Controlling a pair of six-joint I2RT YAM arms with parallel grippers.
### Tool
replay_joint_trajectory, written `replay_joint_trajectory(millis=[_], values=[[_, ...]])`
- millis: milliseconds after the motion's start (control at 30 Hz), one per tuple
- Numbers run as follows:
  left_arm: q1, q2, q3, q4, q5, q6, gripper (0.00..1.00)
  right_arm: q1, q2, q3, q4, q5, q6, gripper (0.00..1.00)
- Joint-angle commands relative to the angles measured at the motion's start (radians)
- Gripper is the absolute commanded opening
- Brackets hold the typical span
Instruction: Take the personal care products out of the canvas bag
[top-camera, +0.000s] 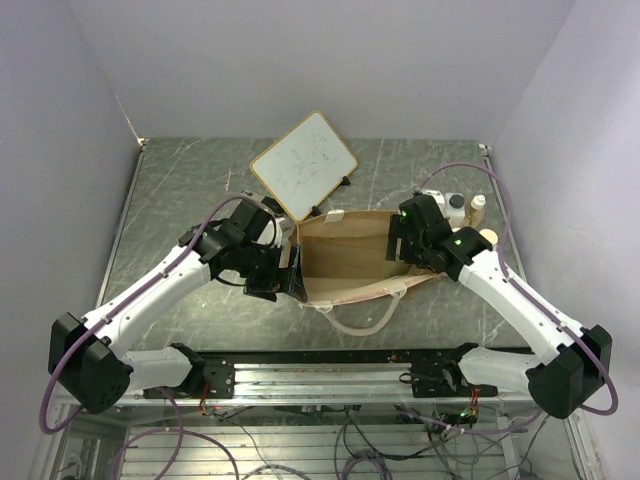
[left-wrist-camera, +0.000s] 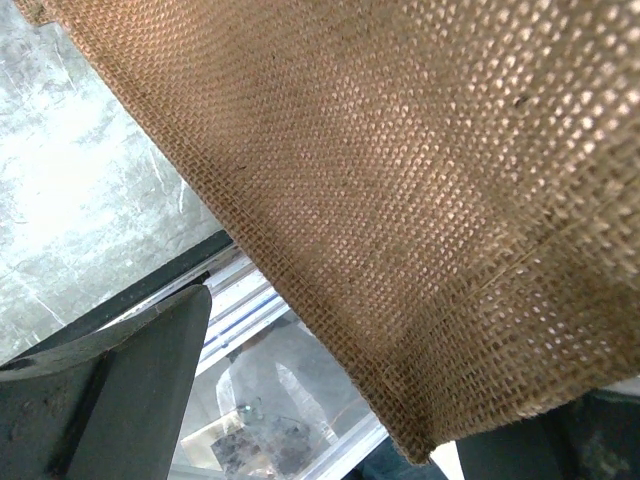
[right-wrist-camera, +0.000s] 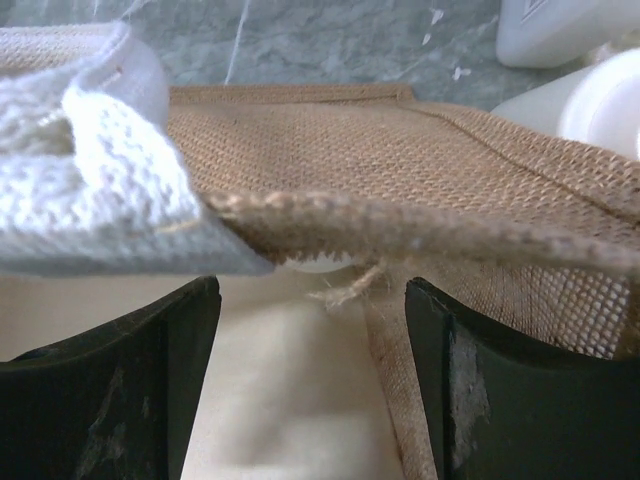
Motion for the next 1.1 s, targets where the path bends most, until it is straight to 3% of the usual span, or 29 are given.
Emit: replay_joint_trajectory(millis=[0, 567, 733, 967, 1067], values=[[-0.004, 0.012, 0.023, -0.02, 0.006, 0.009, 0.99, 0.017, 0.027, 0.002, 0.062, 0.116, -0.033, 0.74], [-0.004, 0.023, 0.055, -0.055, -0.001, 0.039, 0.99, 0.04, 0.142, -0.001, 0.143, 0.225, -0.035, 0.69], [-0.004, 0.015, 0.058, -0.065, -0.007, 0.043, 0.99, 0.04, 0.162, -0.009, 0.148, 0.228, -0.016, 0.61], [-0.004, 0.009, 0.063, -0.073, -0.008, 0.046, 0.99, 0.04, 0.184, -0.044, 0.159, 0.25, -0.009, 0.66], [-0.004, 0.01, 0.071, -0.074, -0.008, 0.046, 0.99, 0.041, 0.187, -0.051, 0.166, 0.247, -0.015, 0.6]])
